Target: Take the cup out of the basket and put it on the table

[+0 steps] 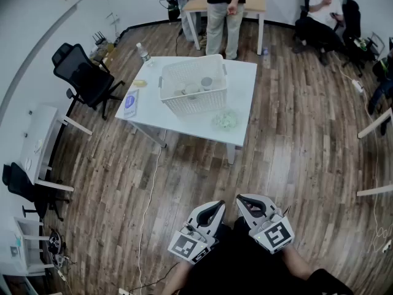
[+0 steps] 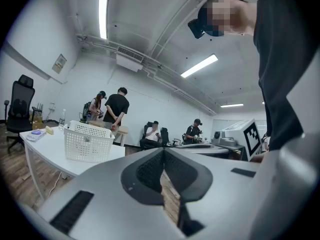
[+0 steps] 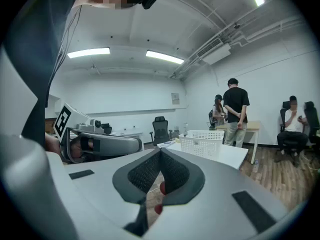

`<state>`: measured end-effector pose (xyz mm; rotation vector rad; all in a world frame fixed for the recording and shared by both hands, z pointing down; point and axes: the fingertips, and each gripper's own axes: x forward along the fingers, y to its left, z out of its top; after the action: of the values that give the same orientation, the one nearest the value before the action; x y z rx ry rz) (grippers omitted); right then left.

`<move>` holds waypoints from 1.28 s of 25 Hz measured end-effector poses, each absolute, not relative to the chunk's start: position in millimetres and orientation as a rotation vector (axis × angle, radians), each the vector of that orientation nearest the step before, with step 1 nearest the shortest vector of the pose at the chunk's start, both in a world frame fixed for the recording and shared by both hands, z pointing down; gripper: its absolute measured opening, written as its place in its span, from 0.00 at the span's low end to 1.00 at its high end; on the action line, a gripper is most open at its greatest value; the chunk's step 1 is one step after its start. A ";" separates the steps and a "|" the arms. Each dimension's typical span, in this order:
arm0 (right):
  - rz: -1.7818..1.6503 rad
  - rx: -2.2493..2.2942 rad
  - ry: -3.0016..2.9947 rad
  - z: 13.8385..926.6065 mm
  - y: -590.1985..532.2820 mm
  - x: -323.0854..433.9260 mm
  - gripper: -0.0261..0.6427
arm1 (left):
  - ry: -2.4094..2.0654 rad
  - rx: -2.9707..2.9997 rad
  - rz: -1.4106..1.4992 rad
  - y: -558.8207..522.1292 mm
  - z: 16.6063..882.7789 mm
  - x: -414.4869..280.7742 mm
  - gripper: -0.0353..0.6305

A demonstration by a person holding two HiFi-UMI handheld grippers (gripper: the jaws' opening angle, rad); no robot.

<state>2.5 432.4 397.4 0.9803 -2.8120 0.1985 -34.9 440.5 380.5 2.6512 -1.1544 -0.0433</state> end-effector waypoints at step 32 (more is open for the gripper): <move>0.383 0.782 -2.850 417.1 387.8 11.9 0.08 | -1.243 2.557 -0.052 391.0 396.9 -14.8 0.07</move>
<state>11.9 387.8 417.1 0.7820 -2.8498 0.3830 -14.8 391.0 396.9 2.5573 -1.2428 -0.0519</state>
